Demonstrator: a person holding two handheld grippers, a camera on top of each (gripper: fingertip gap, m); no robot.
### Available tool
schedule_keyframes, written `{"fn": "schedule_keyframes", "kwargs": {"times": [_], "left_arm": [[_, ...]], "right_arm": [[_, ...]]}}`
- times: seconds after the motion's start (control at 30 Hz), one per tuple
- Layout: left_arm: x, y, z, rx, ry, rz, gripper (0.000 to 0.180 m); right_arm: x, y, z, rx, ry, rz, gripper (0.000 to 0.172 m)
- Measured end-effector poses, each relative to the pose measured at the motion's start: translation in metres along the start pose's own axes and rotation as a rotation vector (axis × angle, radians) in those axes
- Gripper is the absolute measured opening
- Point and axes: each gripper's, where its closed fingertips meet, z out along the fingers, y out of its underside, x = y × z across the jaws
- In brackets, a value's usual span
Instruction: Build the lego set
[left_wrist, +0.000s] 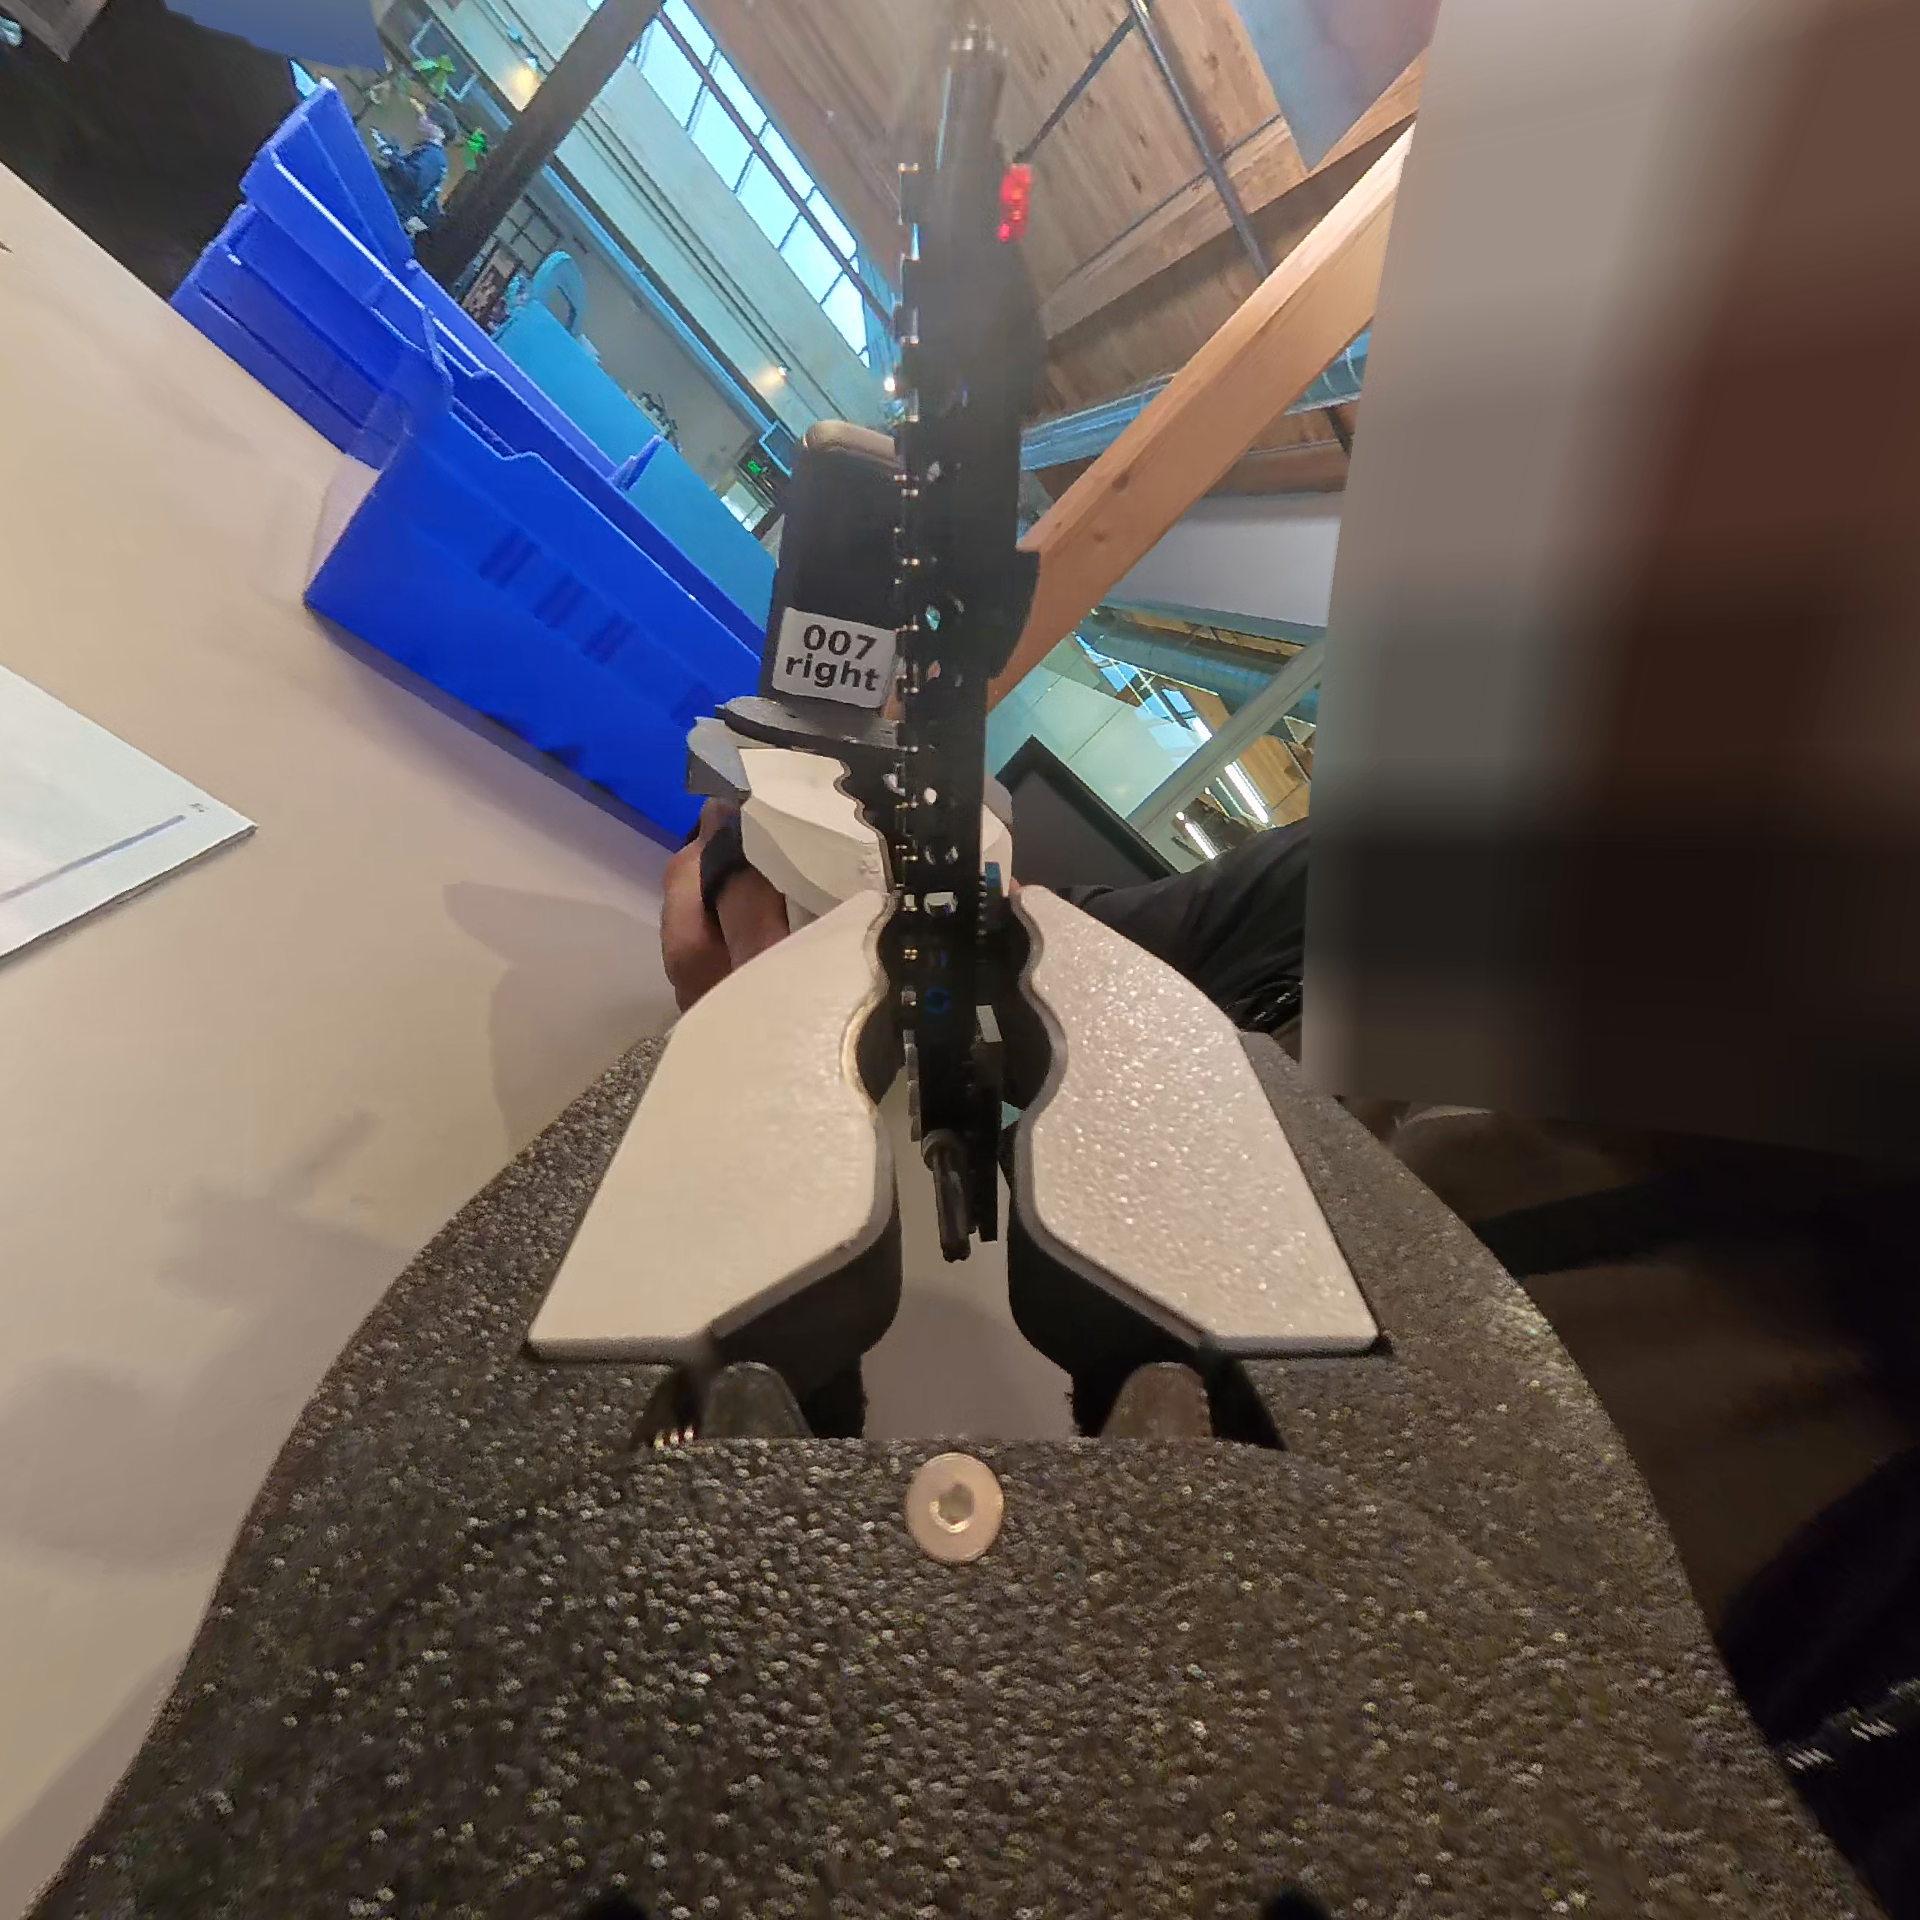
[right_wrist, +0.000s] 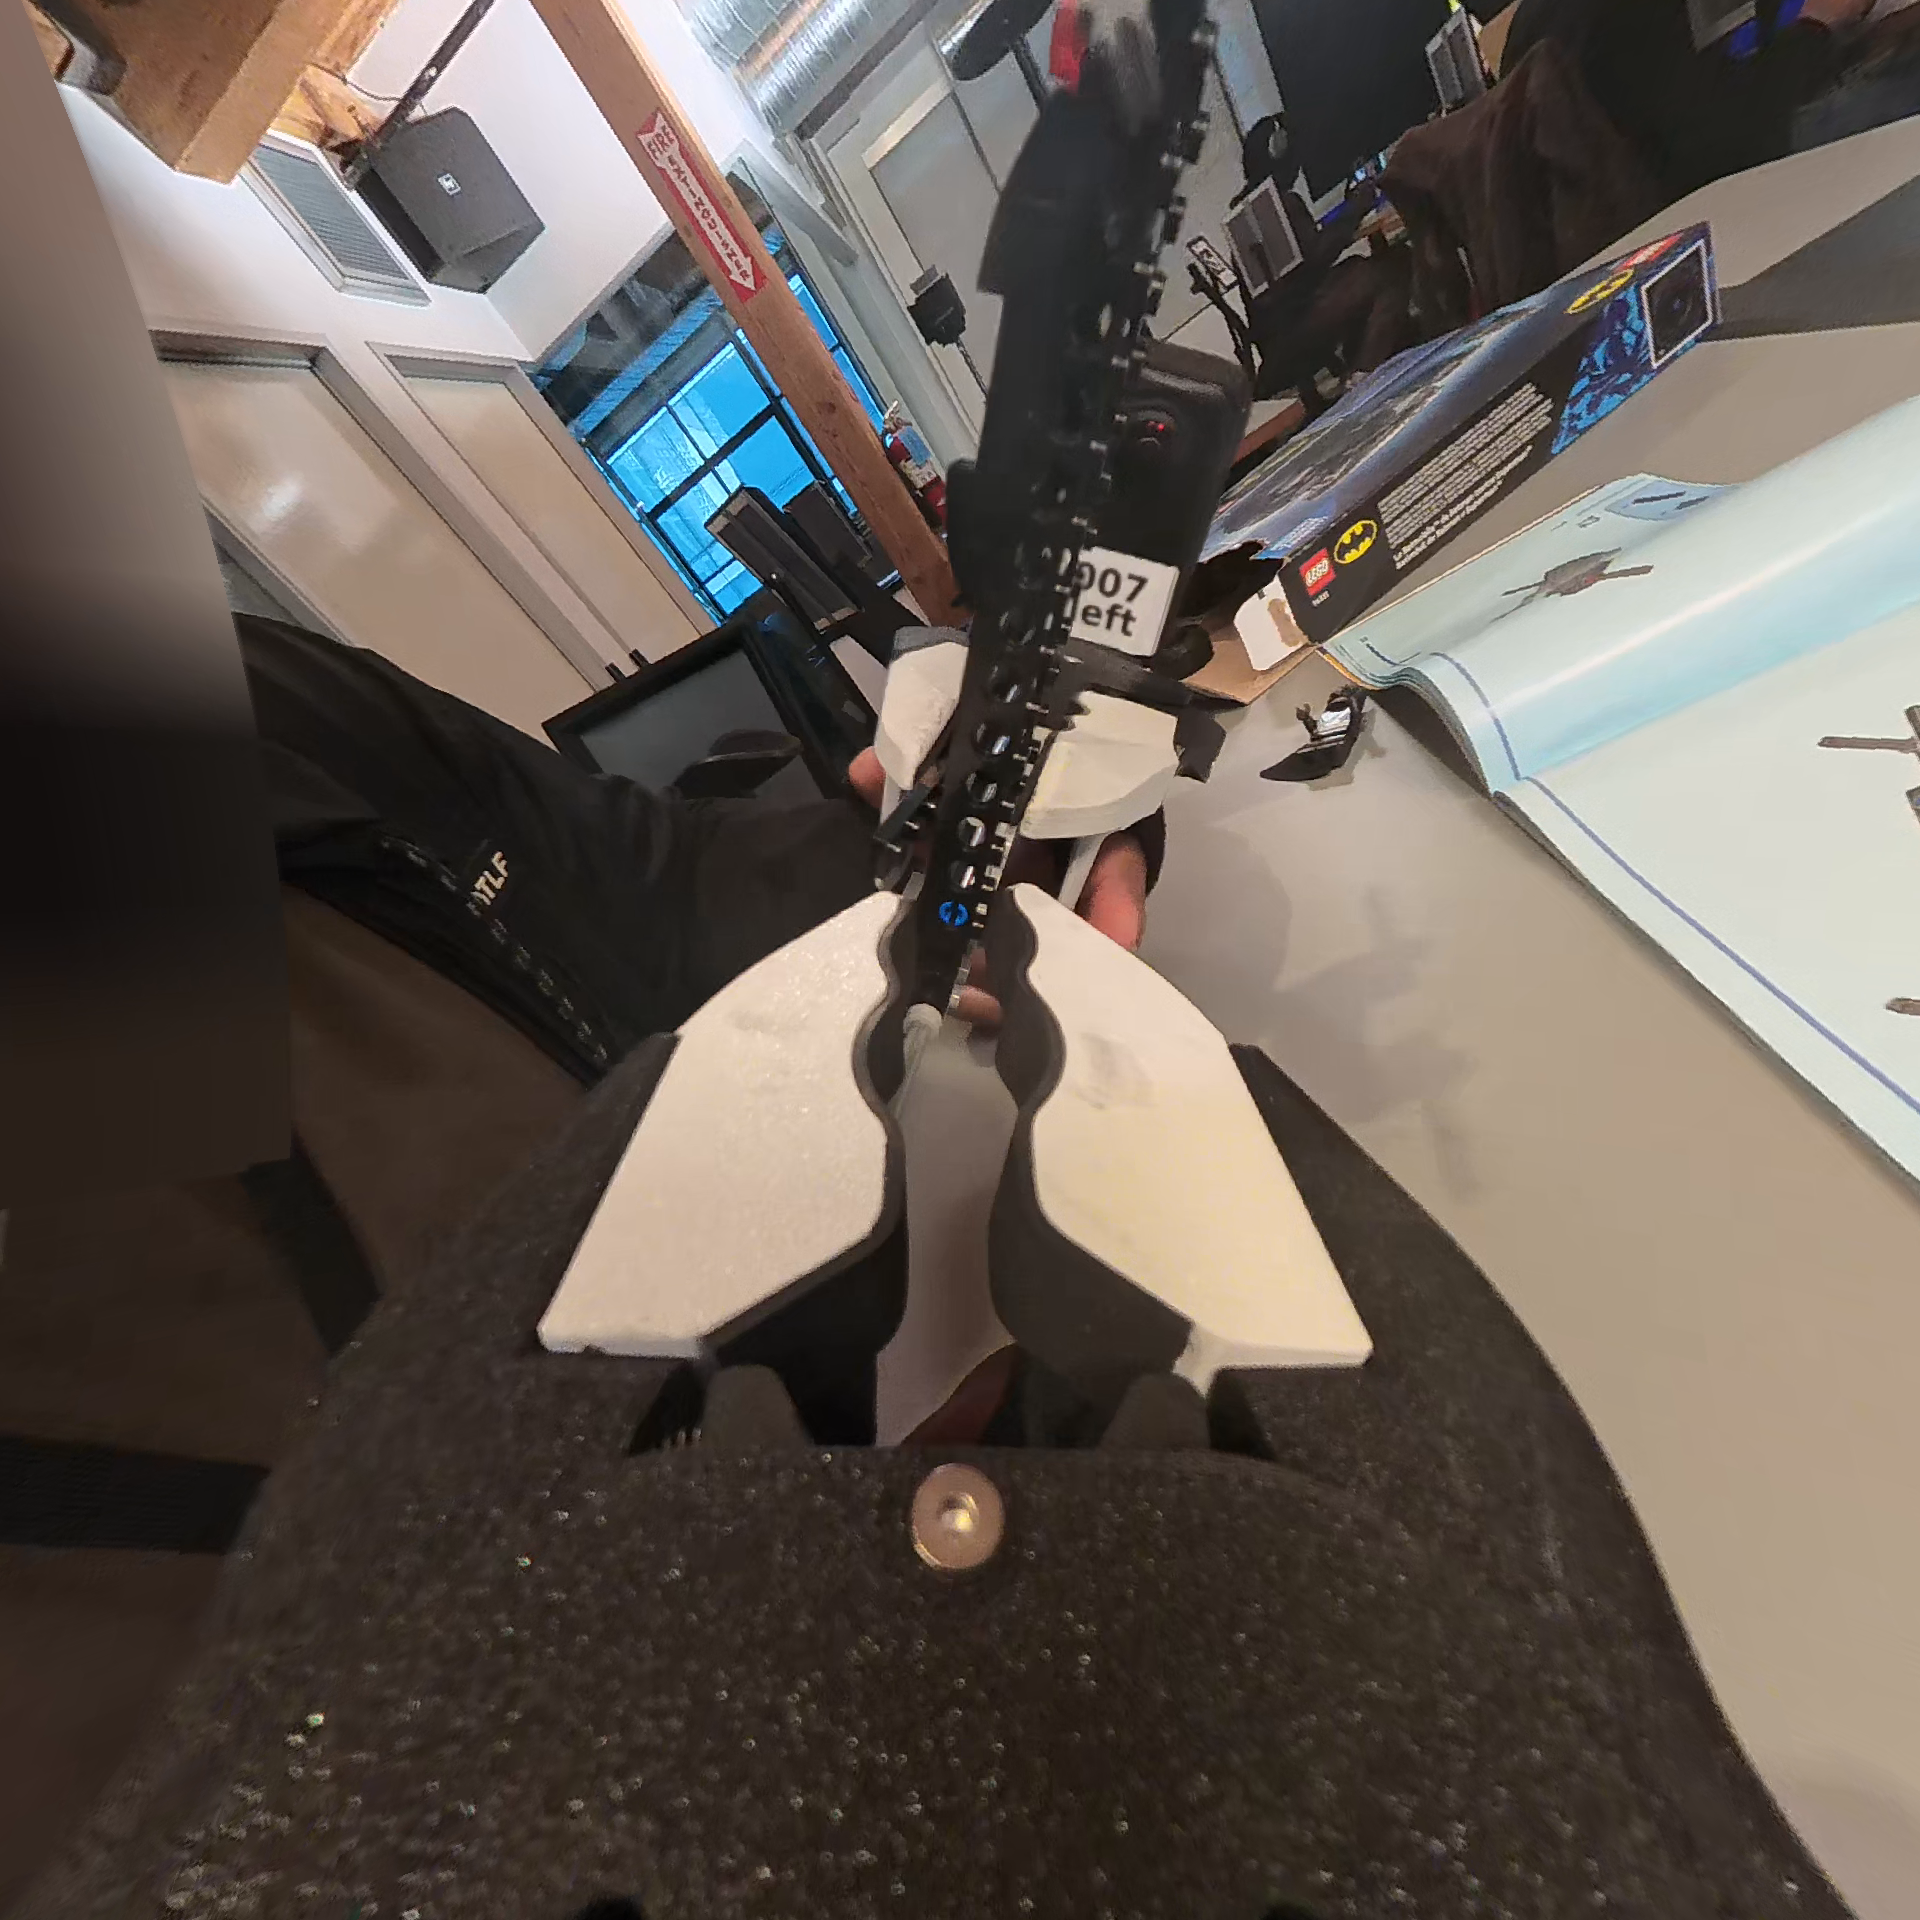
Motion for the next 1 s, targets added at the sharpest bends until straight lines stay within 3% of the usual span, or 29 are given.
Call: {"fn": "schedule_keyframes", "kwargs": {"times": [0.5,0.77,1.0], "left_arm": [[0.016,0.009,0.001,-0.098,0.050,0.102,0.018],[0.013,0.013,0.002,-0.132,-0.016,0.227,0.017],[0.011,0.018,0.004,-0.163,-0.041,0.285,0.018]], "right_arm": [[-0.020,0.001,0.003,0.001,-0.032,-0.129,0.014],[-0.022,0.006,0.004,-0.036,-0.028,-0.149,0.027],[-0.017,0.010,0.006,-0.063,0.002,-0.110,0.025]]}}
